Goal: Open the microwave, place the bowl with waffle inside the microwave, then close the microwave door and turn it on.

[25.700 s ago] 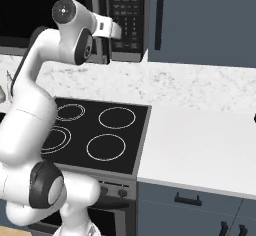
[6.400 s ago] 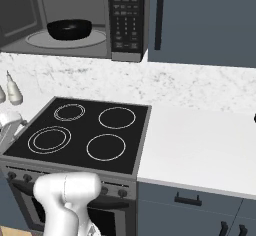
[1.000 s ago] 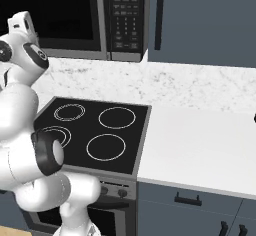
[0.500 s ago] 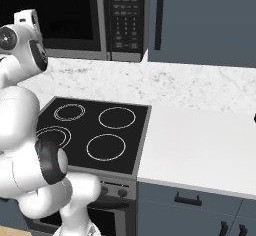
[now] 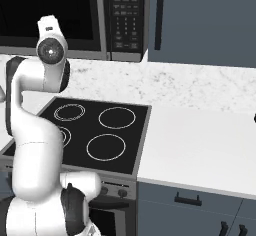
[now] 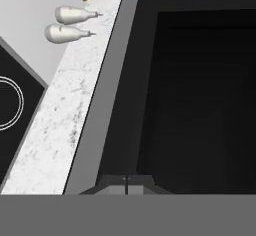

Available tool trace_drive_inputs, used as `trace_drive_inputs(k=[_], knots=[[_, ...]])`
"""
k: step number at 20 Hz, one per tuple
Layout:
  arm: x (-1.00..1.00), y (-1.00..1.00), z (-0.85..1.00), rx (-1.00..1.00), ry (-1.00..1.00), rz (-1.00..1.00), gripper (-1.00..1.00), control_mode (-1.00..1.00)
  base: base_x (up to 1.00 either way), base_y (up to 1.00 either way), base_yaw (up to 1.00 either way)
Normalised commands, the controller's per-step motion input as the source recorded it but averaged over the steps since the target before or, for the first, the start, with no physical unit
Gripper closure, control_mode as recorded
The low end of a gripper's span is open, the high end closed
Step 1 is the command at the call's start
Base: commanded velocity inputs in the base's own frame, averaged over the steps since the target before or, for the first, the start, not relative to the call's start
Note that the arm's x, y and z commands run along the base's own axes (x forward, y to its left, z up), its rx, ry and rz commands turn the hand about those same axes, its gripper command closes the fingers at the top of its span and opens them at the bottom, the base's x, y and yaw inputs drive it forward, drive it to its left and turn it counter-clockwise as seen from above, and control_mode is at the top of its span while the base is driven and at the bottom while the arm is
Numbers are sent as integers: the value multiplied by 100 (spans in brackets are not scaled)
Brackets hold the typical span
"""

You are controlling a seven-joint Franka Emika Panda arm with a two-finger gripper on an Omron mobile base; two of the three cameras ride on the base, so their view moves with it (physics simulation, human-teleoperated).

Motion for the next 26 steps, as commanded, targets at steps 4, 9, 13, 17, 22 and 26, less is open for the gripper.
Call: trace_drive_inputs(k=[4, 9, 13, 17, 22, 26], knots=[[-69, -100, 0, 0, 1, 10, 100, -100, 0, 0, 0], [-43, -91, -1, 0, 0, 2, 100, -100, 0, 0, 0], [9, -17, -1, 0, 7, -4, 100, -100, 0, 0, 0], [19, -27, 0, 0, 2, -4, 100, -100, 0, 0, 0], [25, -43, 0, 0, 0, -5, 100, -100, 0, 0, 0], [50, -29, 0, 3, 0, -9, 100, -100, 0, 0, 0]])
